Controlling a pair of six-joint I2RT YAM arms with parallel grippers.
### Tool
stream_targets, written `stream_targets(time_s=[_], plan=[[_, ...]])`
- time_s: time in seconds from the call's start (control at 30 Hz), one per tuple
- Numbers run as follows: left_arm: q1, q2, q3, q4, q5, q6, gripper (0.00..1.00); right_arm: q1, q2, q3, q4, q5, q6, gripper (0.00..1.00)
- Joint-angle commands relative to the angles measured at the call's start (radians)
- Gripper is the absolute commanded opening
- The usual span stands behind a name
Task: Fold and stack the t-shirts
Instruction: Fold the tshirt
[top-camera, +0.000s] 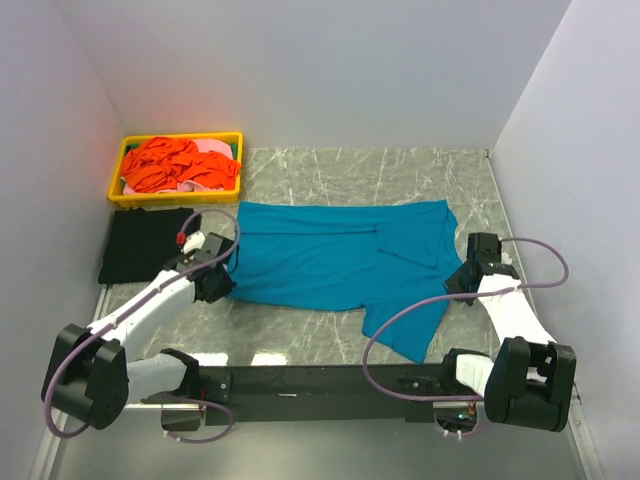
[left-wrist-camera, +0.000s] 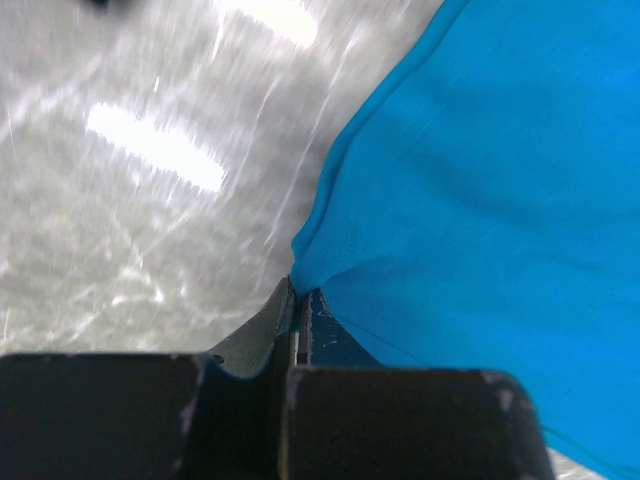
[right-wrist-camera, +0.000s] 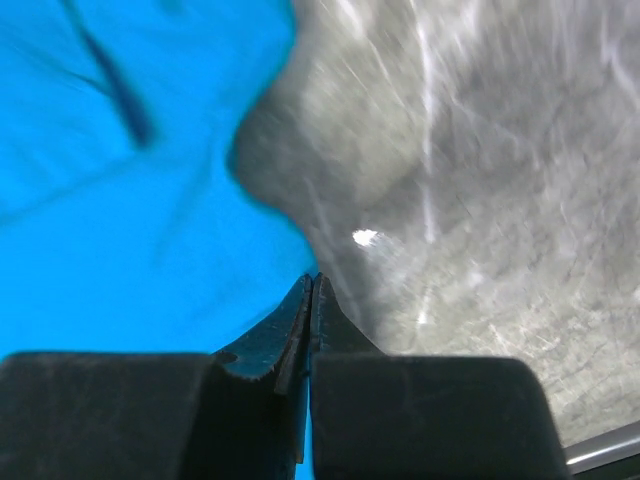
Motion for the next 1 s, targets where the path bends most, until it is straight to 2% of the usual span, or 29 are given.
stream_targets(time_s=[0.0,0.57,0.73,0.97], plan=[[0.039,0.04,0.092,0.016,0.009,0.074,0.01,0.006,0.004,0.094,-0.006,0.032,-0.017,0.0],[0.145,0.411,0.443,0.045,0.095,0.21,0.01,0.006,0.325,0.382,0.03,-0.028,-0.052,0.0],[0.171,0.503,0.489,0.057,0.11,0.219,0.01,0.006,0.415,0.448,0.043,-0.04,-0.06,0.0],[0.194,0.555,0.509,0.082,0.11,0.221,0.01,0.0,0.503,0.514,0.054,-0.04,-0.07,0.0]])
